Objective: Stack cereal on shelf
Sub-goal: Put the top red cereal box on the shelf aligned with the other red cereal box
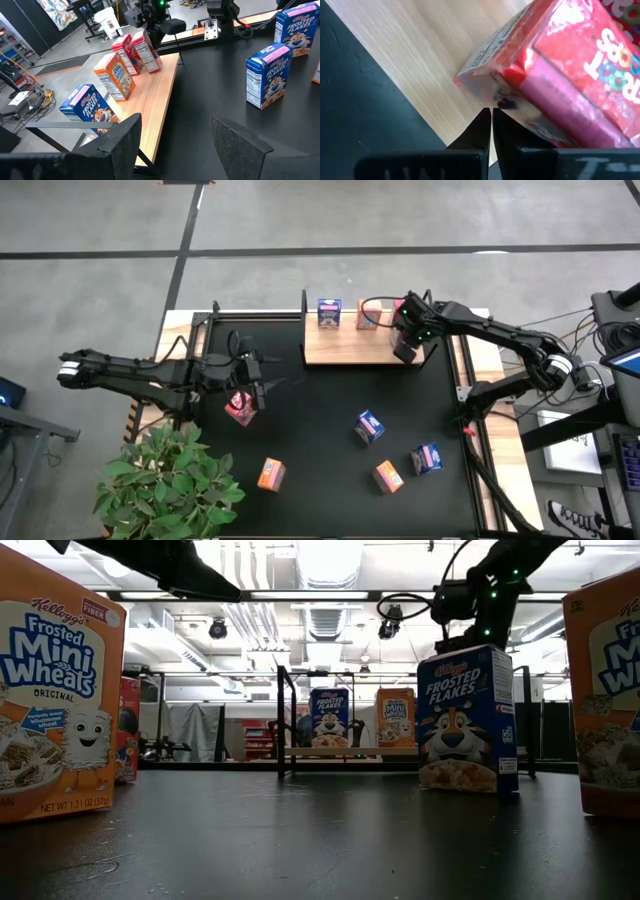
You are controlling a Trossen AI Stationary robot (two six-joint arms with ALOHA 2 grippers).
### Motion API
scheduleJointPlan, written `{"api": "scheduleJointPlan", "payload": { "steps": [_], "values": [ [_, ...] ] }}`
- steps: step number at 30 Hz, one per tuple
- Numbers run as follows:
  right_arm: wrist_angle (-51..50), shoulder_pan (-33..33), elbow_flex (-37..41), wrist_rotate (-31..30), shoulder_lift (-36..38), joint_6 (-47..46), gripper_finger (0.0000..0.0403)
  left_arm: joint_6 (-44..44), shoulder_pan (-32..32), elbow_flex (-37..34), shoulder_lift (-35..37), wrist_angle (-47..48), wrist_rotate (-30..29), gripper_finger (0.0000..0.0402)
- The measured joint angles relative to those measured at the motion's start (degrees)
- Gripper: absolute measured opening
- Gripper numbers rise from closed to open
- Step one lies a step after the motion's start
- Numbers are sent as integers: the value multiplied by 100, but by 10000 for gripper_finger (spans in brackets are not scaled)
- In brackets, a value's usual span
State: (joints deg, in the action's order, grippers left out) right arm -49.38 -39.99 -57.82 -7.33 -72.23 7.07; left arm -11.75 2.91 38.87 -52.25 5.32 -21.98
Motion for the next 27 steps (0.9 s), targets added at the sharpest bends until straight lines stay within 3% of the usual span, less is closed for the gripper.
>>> {"api": "scheduleJointPlan", "payload": {
  "steps": [27],
  "values": [
    [157, 112, 0, 316, 109, 56, 9, 0, 0, 0, 0, 14, 0, 219]
  ]
}}
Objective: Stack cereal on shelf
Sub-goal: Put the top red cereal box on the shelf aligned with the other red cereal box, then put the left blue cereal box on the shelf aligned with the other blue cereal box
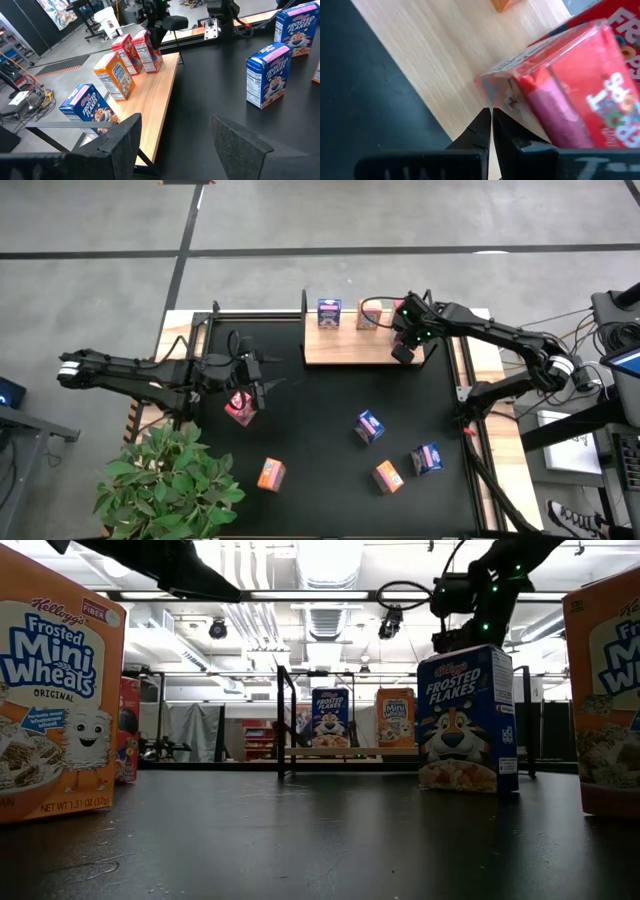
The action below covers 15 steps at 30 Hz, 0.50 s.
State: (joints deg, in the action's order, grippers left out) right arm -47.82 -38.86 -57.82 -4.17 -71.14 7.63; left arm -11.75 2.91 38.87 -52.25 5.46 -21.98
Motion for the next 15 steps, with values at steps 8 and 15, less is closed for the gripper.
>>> {"api": "scheduleJointPlan", "payload": {
  "steps": [8, 15],
  "values": [
    [-42, 53, 0, 283, 509, -108, 9, 0, 0, 0, 0, 13, 0, 219],
    [155, 114, 0, 267, 1066, -383, 9, 0, -1, 0, 0, 14, 0, 219]
  ]
}}
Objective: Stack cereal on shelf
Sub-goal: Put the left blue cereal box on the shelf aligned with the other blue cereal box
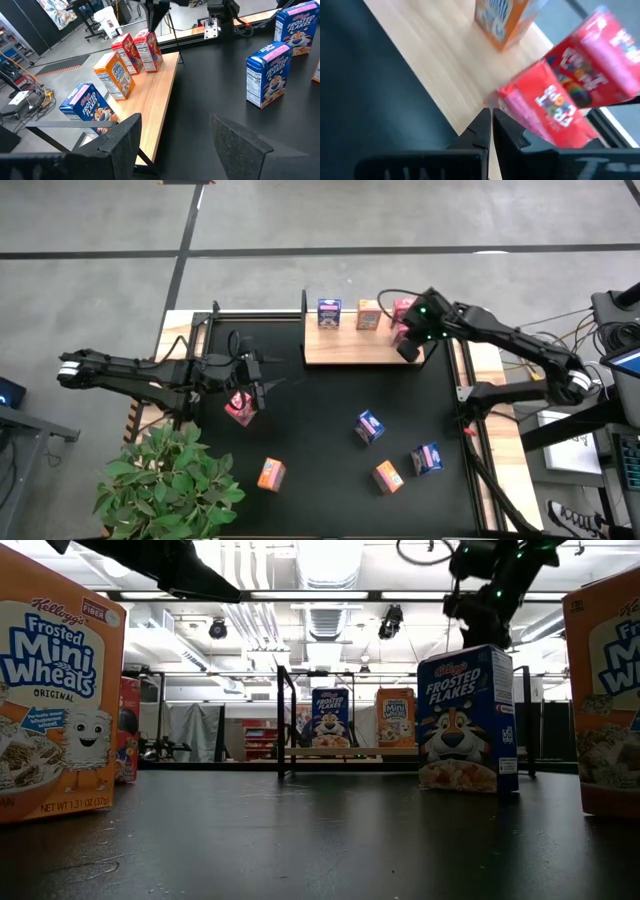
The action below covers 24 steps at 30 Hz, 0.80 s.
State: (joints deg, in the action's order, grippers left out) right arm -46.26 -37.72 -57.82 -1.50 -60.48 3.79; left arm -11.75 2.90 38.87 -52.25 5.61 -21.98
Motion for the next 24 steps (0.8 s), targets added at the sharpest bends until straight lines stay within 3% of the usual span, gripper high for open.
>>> {"api": "scheduleJointPlan", "payload": {
  "steps": [6, 15, 24],
  "values": [
    [162, -3, 0, -602, 189, -171, 9, 1, 2, 0, 0, 0, 0, 219],
    [504, 74, -2, -428, 79, -33, 9, 0, 0, 0, 0, 0, 0, 219],
    [1228, 1098, -2, -250, 233, -330, 9, 23, 2, -1, -1, -101, 0, 219]
  ]
}}
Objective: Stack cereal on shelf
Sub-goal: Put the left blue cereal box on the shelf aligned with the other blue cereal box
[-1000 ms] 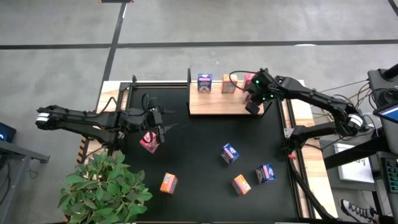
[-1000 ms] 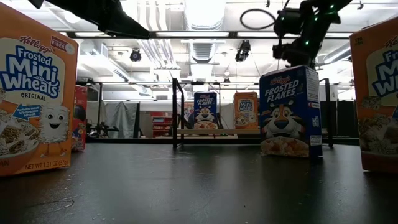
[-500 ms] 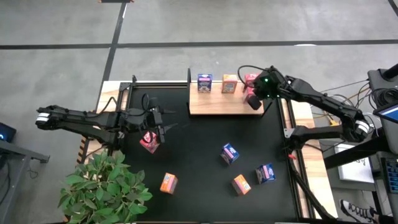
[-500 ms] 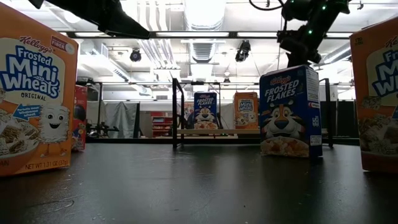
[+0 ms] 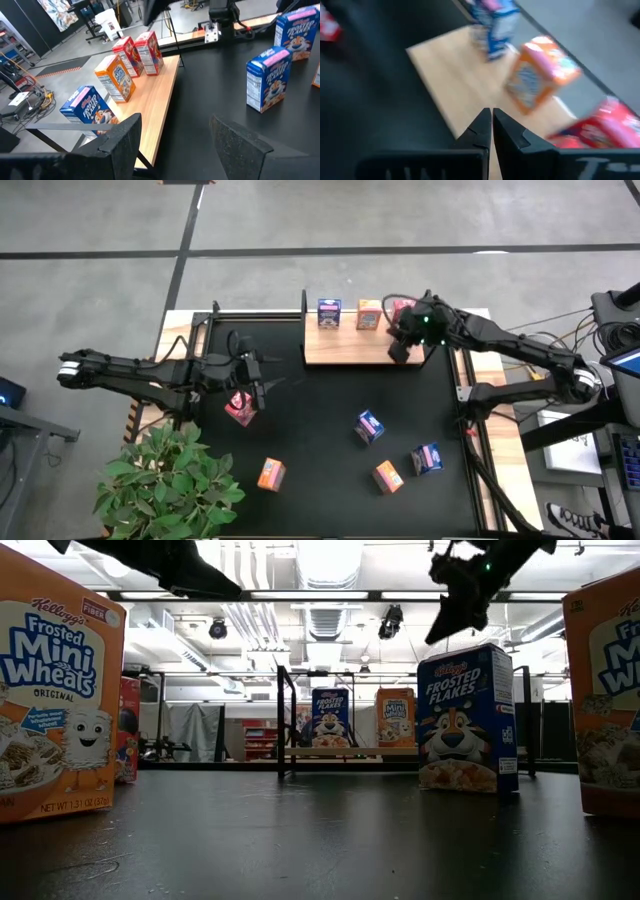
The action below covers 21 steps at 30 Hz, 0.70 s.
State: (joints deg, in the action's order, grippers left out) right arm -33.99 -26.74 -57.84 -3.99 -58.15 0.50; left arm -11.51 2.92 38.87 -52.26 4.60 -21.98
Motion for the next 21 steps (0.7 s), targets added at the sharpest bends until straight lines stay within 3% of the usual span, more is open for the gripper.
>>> {"api": "scheduleJointPlan", "payload": {
  "steps": [11, 21],
  "values": [
    [-52, 1953, -84, -5, -242, -1586, 9, -11, -2, 1, -1, -41, 0, 219],
    [-1470, 3172, -1384, -6, -1258, -3141, 9, -374, -1, 76, -1, -90, 0, 219]
  ]
}}
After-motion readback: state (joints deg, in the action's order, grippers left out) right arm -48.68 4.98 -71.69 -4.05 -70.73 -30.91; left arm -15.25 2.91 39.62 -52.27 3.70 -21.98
